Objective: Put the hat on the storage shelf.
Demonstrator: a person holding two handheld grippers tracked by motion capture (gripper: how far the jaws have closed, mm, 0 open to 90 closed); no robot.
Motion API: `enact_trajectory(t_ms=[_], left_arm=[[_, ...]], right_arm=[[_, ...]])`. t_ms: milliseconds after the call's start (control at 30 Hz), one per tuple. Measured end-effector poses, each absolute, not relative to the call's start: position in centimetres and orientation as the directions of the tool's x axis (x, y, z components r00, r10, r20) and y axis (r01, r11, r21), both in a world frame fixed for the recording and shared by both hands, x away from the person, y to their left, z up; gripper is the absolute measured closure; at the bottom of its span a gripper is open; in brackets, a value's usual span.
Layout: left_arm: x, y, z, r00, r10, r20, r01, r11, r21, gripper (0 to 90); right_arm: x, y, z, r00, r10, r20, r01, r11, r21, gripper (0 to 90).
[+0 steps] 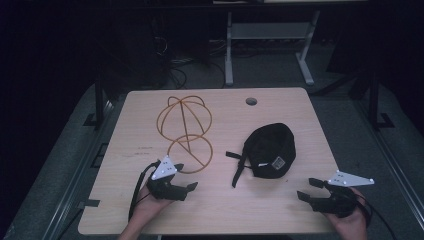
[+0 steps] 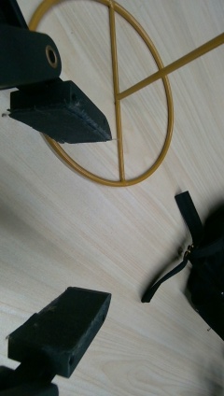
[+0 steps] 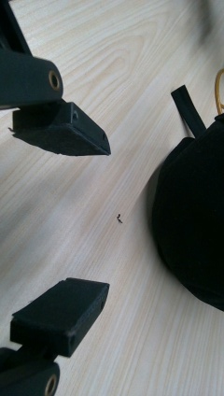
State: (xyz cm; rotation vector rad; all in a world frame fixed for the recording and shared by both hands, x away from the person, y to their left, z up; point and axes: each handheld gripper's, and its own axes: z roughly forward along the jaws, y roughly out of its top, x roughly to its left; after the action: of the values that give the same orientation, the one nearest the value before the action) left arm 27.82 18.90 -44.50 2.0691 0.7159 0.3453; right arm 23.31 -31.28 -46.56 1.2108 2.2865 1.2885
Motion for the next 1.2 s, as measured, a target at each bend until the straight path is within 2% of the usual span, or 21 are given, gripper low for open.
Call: enact_trajectory(t_ms=[567,1200], left_arm=[[27.3,17.3,-44.1,0.828,0.557,-0.058,0.350,-0.434,0.830,17.9],[28.5,10.8,-41.2,0.890,0.443,-0.110,0.319,-0.430,0.845,17.9]], right_arm=[[23.0,-31.1,-46.3,-0.627,0.760,0.172,0.527,0.251,0.812,27.4],[22.8,-31.3,-46.2,-0.627,0.756,0.189,0.526,0.231,0.819,27.3]])
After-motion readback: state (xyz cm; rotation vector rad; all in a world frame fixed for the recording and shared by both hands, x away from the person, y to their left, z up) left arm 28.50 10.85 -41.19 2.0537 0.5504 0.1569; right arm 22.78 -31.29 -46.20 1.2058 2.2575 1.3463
